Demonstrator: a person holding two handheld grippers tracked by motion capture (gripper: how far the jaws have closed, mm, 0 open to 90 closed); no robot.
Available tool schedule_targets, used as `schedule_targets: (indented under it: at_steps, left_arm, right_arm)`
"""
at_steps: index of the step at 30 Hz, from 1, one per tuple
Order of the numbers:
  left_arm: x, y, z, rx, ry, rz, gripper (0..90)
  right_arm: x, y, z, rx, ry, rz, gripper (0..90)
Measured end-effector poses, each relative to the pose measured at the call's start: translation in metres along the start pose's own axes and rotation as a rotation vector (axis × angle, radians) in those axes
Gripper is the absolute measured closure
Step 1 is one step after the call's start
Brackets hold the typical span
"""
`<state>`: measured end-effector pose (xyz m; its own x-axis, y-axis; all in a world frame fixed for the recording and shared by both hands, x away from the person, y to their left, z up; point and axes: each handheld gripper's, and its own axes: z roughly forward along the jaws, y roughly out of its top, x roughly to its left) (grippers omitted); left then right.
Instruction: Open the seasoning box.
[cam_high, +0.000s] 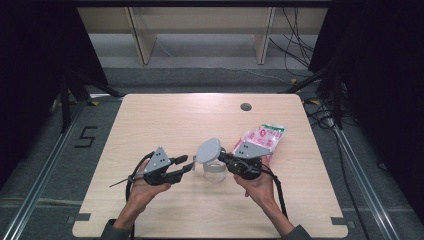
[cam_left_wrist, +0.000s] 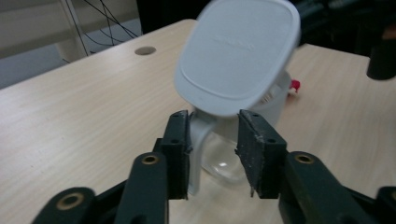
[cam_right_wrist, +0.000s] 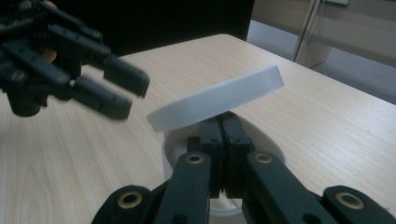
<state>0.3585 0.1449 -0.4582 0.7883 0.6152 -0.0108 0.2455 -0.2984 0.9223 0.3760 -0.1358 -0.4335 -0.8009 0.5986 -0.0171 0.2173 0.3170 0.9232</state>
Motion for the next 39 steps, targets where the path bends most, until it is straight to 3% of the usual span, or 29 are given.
schedule_targets:
  at_steps: [1,3,6,8,10,12,14,15,16,17,20,22,23,26,31,32,33,38,39]
  left_arm:
    - [-0.001,-0.002,0.0,0.008,-0.005,0.012,56.5]
    - [-0.003,-0.005,-0.001,0.021,-0.011,0.01,50.2]
    - [-0.007,-0.011,-0.004,0.035,-0.004,-0.014,42.7]
    - [-0.007,-0.015,-0.005,0.046,-0.006,0.003,39.3]
    - [-0.01,-0.02,-0.006,0.052,-0.002,-0.039,36.6]
    - [-0.009,-0.022,-0.007,0.06,-0.008,-0.032,34.0]
    - [-0.009,-0.023,-0.009,0.062,-0.007,-0.037,33.0]
    - [-0.01,-0.024,-0.009,0.06,0.0,-0.07,32.7]
    - [-0.009,-0.024,-0.009,0.061,0.001,-0.057,32.0]
    - [-0.01,-0.024,-0.01,0.06,0.005,-0.076,31.1]
    - [-0.009,-0.024,-0.012,0.057,0.002,-0.045,30.5]
    - [-0.01,-0.024,-0.012,0.055,0.005,-0.046,30.2]
    - [-0.012,-0.025,-0.012,0.057,0.009,-0.074,30.1]
    - [-0.012,-0.025,-0.011,0.053,0.006,-0.075,30.0]
    - [-0.011,-0.027,-0.012,0.054,0.008,-0.072,29.7]
    - [-0.011,-0.027,-0.011,0.042,0.007,-0.072,29.6]
    - [-0.009,-0.027,-0.012,0.054,0.008,-0.051,29.5]
    - [-0.012,-0.027,-0.012,0.038,0.014,-0.094,29.2]
    - [-0.012,-0.027,-0.013,0.052,0.017,-0.084,29.2]
  right_arm:
    - [0.001,0.001,0.002,-0.016,-0.013,-0.008,90.0]
    - [0.003,0.003,0.002,0.011,-0.003,-0.022,89.7]
    - [0.004,0.006,0.005,-0.006,-0.001,-0.035,89.7]
    - [0.006,0.008,0.008,-0.018,0.0,-0.049,89.7]
    - [0.008,0.011,0.009,-0.015,0.009,-0.053,89.6]
    - [0.011,0.013,0.011,-0.007,0.009,-0.035,89.5]
    - [0.013,0.015,0.014,-0.024,0.01,-0.065,89.4]
    - [0.014,0.015,0.017,-0.032,0.019,-0.073,89.3]
    - [0.016,0.017,0.017,-0.032,0.007,-0.075,89.3]
    - [0.016,0.018,0.018,-0.039,0.0,-0.093,89.2]
    - [0.021,0.021,0.021,-0.029,0.023,-0.087,89.0]
    - [0.023,0.021,0.022,-0.036,0.024,-0.086,88.9]
    - [0.024,0.021,0.022,-0.034,0.03,-0.085,88.8]
    - [0.023,0.021,0.021,-0.034,0.037,-0.085,88.3]
    - [0.012,0.021,0.009,-0.045,0.022,-0.051,82.4]
    - [0.009,0.02,0.005,-0.04,0.018,-0.025,80.8]
    - [0.004,0.019,0.001,-0.044,0.005,-0.02,79.0]
    - [-0.02,0.01,-0.024,-0.058,-0.077,0.052,71.5]
    - [-0.026,0.008,-0.029,-0.066,-0.082,0.062,70.4]
